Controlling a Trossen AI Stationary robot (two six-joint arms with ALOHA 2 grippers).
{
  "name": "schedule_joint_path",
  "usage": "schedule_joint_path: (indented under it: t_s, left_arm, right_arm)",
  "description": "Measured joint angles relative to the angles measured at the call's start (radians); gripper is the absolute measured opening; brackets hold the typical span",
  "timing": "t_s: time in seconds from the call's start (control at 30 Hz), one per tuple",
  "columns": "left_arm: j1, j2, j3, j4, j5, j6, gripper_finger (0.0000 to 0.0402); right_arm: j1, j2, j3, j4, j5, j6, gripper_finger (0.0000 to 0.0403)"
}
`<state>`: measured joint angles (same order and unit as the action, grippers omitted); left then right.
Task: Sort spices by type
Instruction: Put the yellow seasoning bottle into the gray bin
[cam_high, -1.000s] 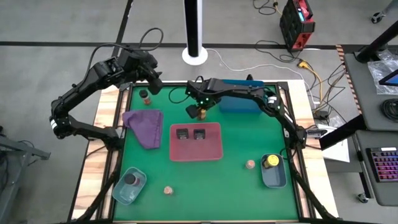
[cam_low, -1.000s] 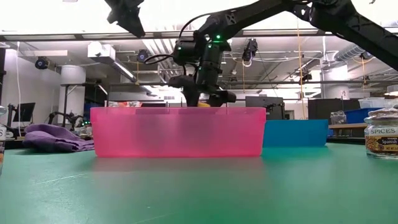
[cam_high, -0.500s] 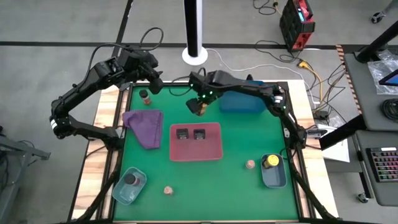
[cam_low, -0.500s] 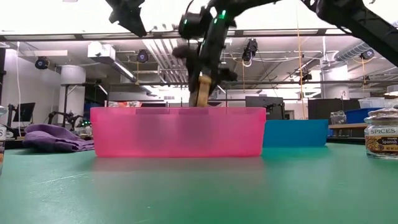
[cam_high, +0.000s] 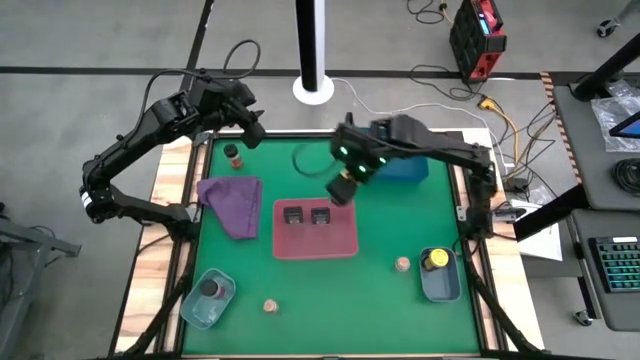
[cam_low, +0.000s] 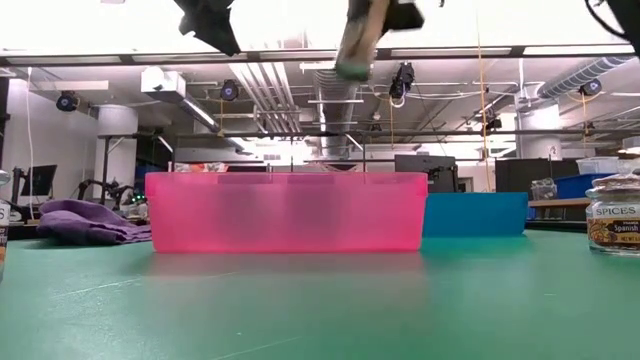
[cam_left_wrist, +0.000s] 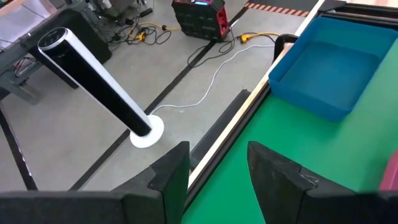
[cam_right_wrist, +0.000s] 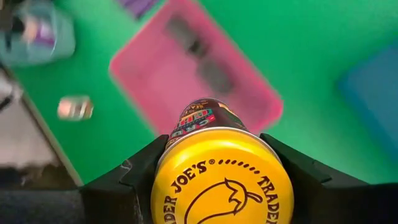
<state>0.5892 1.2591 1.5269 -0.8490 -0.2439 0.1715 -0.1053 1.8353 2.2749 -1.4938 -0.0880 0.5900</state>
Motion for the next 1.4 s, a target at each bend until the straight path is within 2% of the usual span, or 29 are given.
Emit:
schedule_joint_path:
  t_s: [0.1, 0.33, 0.47, 0.53, 0.67, 0.87, 1.07, 1.2, 1.4]
  left_arm:
    - [0.0, 0.0, 0.0, 0.0, 0.0, -0.014, 0.0146]
    - [0.0, 0.0, 0.0, -0.002, -0.001, -0.046, 0.0146]
    - [-0.007, -0.005, 0.0, -0.018, 0.007, -0.192, 0.0146]
    - [-0.018, -0.013, 0.002, -0.024, 0.061, -0.262, 0.0146]
    - [-0.074, -0.024, 0.025, -0.02, 0.156, -0.356, 0.0146]
    - [-0.182, -0.032, 0.083, -0.022, 0.151, -0.375, 0.0146]
    - [-0.21, -0.032, 0.137, -0.018, 0.147, -0.37, 0.0146]
    - [-0.21, -0.032, 0.156, -0.016, 0.146, -0.349, 0.0146]
    - [-0.21, -0.032, 0.16, -0.031, 0.145, -0.318, 0.0146]
  right_arm:
    - [0.093, -0.053, 0.0, -0.082, 0.007, 0.079, 0.0215]
    - [0.396, -0.131, -0.044, -0.075, 0.128, 0.26, 0.0215]
    - [0.546, -0.168, -0.099, -0.077, 0.164, 0.338, 0.0215]
    - [0.606, -0.184, -0.139, -0.076, 0.174, 0.368, 0.0215]
    - [0.702, -0.236, -0.263, -0.076, 0.177, 0.478, 0.0215]
    - [0.842, -0.364, -0.523, -0.075, 0.178, 0.695, 0.0215]
    - [0.994, -0.518, -0.786, -0.014, 0.192, 0.885, 0.0215]
    - [1.061, -0.587, -0.924, 0.022, 0.194, 0.943, 0.0215]
    - [1.091, -0.607, -1.063, 0.066, 0.197, 0.894, 0.0215]
